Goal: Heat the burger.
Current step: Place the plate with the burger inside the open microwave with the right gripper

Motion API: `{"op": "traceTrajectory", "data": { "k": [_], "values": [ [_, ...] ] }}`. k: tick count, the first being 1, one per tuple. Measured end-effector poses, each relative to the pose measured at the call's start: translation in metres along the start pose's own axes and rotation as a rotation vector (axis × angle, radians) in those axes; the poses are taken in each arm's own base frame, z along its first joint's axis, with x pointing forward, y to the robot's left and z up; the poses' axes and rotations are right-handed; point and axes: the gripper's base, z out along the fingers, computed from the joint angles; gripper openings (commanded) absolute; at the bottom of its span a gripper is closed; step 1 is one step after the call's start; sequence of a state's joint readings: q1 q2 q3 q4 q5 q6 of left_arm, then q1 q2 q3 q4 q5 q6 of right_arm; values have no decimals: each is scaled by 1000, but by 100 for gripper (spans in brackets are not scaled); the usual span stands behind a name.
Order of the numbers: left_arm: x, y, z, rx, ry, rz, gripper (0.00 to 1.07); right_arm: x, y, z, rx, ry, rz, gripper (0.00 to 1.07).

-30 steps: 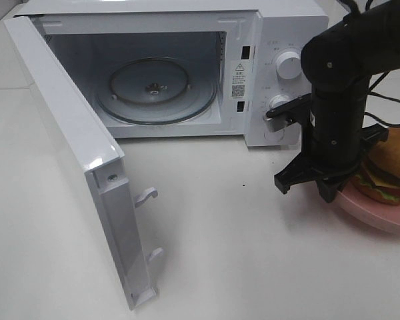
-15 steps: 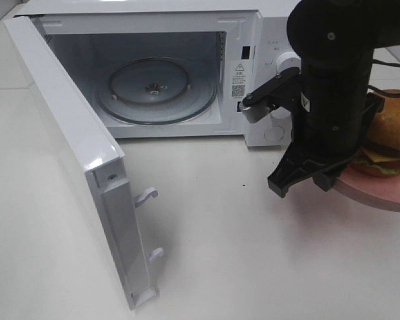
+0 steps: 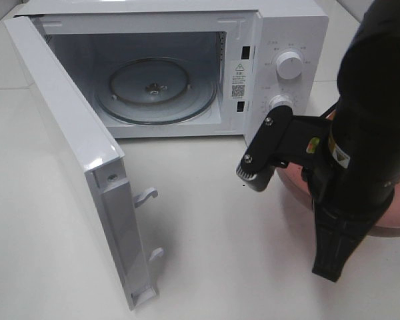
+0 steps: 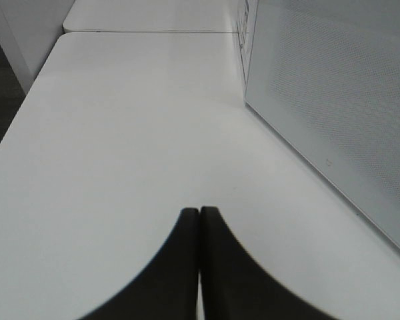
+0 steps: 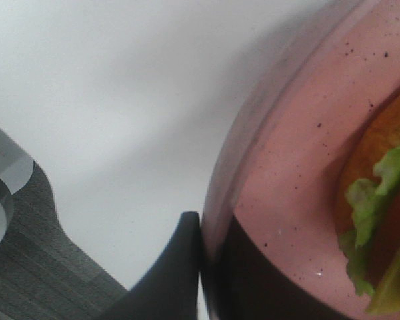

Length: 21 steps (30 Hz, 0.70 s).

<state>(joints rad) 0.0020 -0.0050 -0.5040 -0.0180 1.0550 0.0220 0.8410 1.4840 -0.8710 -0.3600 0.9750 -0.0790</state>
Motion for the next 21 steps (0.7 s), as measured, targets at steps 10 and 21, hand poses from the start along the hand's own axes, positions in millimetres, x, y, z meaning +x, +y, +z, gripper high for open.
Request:
{"op": "traceTrajectory", "data": {
  "k": [10, 21],
  "values": [
    [0, 0, 0, 0, 0, 0, 0, 2, 8, 8, -1, -54, -208, 0],
    [0, 0, 0, 0, 0, 0, 0, -5, 9, 8, 25, -128, -605, 0]
  ]
}}
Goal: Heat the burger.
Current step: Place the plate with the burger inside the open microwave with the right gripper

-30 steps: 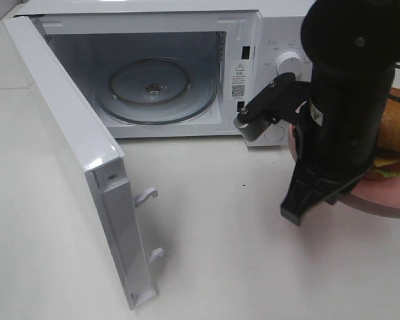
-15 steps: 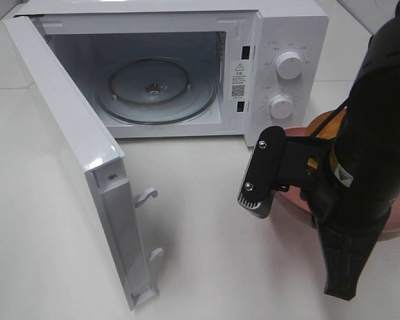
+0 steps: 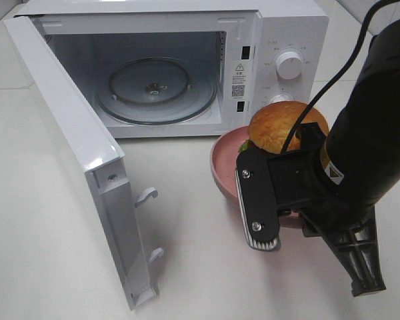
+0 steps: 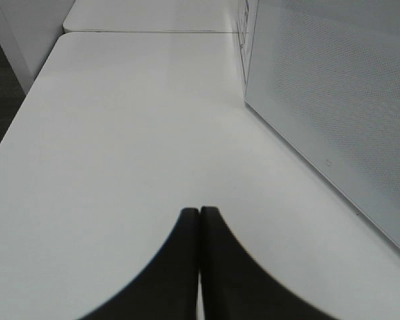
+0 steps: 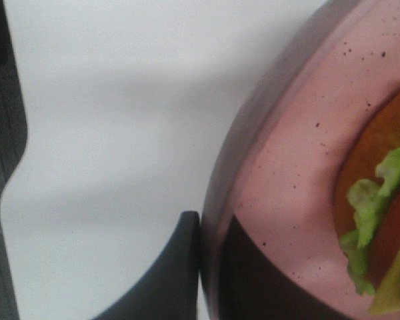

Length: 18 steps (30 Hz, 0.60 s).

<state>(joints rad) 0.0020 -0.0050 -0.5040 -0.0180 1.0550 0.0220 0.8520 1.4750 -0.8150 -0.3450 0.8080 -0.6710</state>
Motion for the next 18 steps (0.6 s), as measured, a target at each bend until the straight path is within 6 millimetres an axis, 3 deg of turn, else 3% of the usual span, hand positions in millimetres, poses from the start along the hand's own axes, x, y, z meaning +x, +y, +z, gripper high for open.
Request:
{"op": "traceTrajectory", "data": {
  "k": [6, 18],
  "values": [
    [0, 0, 0, 0, 0, 0, 0, -2, 1, 0, -13, -23, -194, 0],
    [0, 0, 0, 0, 0, 0, 0, -13, -8, -1, 113, -128, -356, 0]
  ]
}}
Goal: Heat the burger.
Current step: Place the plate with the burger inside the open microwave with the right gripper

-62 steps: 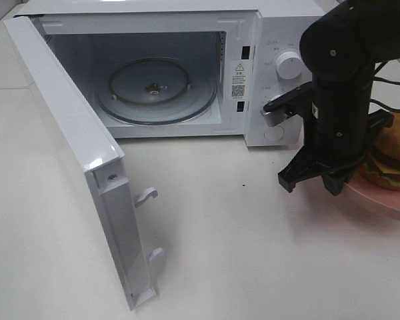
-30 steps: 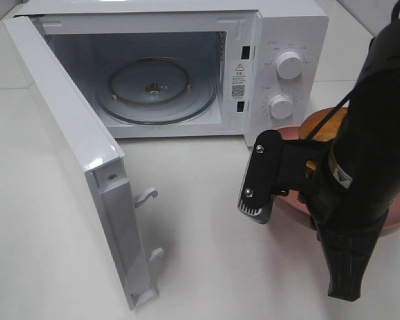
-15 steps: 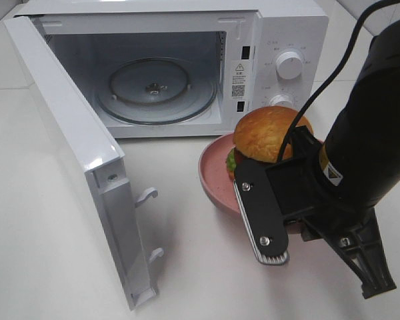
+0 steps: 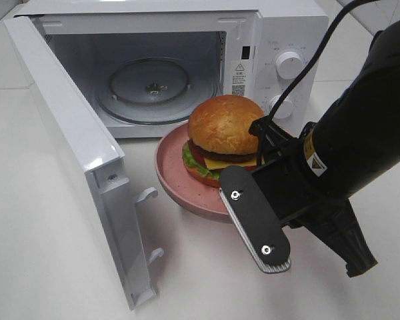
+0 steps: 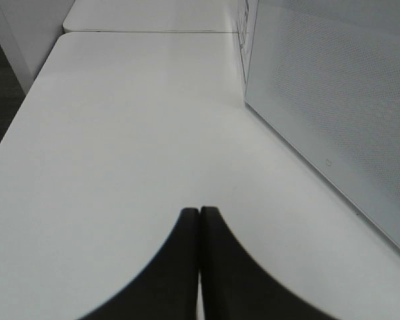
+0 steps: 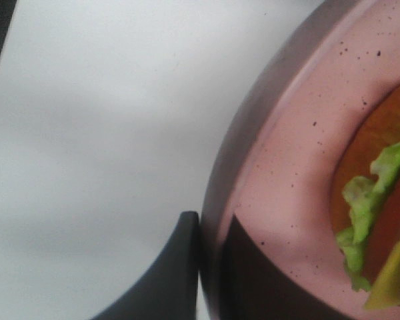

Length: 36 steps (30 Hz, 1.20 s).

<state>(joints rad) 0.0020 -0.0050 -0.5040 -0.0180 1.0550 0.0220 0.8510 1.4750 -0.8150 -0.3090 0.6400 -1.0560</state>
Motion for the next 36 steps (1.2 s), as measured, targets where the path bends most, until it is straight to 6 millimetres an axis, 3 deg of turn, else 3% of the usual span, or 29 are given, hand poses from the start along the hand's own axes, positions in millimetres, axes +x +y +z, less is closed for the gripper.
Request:
{"op": "traceTrajectory", "data": {
  "k": [13, 19, 25, 27, 36],
  "values": [
    [0, 0, 0, 0, 0, 0, 0, -7, -11, 0, 124, -98, -121, 0],
    [0, 0, 0, 0, 0, 0, 0, 10, -16, 10, 109, -129, -71, 0],
    [0, 0, 0, 0, 0, 0, 0, 10, -23, 22, 75, -169, -58, 0],
    [0, 0, 0, 0, 0, 0, 0, 6, -38, 28, 90, -180, -77, 0],
    [0, 0, 0, 0, 0, 0, 0, 2, -69, 37, 106, -180, -115, 0]
  ]
}}
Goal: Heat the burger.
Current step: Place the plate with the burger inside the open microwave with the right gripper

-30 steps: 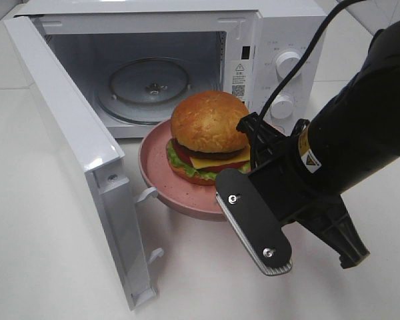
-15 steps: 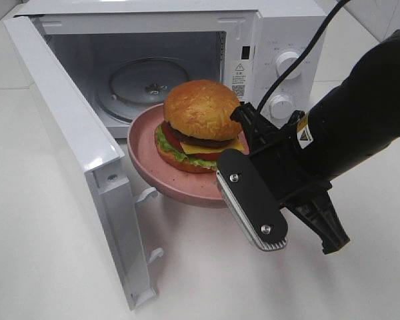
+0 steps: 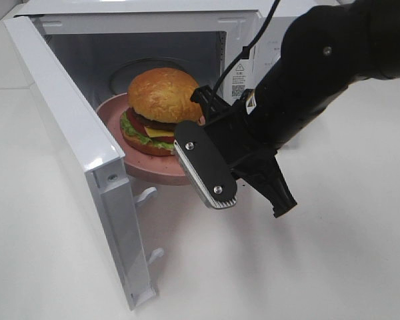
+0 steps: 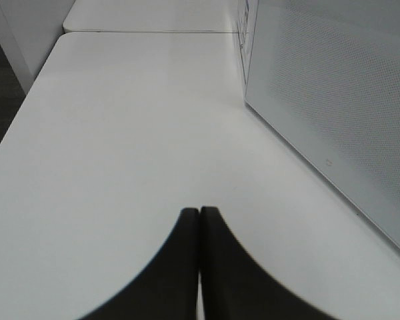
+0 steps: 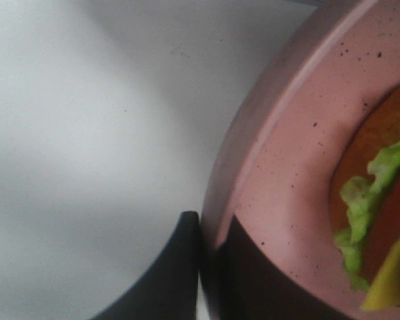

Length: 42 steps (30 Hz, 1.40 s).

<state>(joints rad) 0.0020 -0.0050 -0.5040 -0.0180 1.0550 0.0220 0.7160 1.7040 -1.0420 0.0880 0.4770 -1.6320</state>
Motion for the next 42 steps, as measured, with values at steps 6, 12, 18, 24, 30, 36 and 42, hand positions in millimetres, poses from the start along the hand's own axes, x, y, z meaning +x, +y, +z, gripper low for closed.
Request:
{"op": "traceTrajectory", "data": {
  "k": [6, 12, 18, 24, 30, 36, 42],
  "values": [
    [0, 0, 0, 0, 0, 0, 0, 15, -18, 11, -24, 14, -8, 0],
    [0, 0, 0, 0, 0, 0, 0, 20, -31, 20, -25, 17, -8, 0],
    [0, 0, 0, 0, 0, 0, 0, 19, -52, 32, -27, -3, 14, 0],
    [0, 0, 0, 0, 0, 0, 0, 21, -81, 43, 15, -6, 94, 0],
    [0, 0, 0, 0, 0, 0, 0, 23, -101, 60, 22, -2, 203, 0],
    [0, 0, 0, 0, 0, 0, 0, 27, -110, 78, 2, 28, 308, 0],
    [0, 0, 0, 0, 0, 0, 0, 32, -125, 97, 5, 68, 454, 0]
  ]
}}
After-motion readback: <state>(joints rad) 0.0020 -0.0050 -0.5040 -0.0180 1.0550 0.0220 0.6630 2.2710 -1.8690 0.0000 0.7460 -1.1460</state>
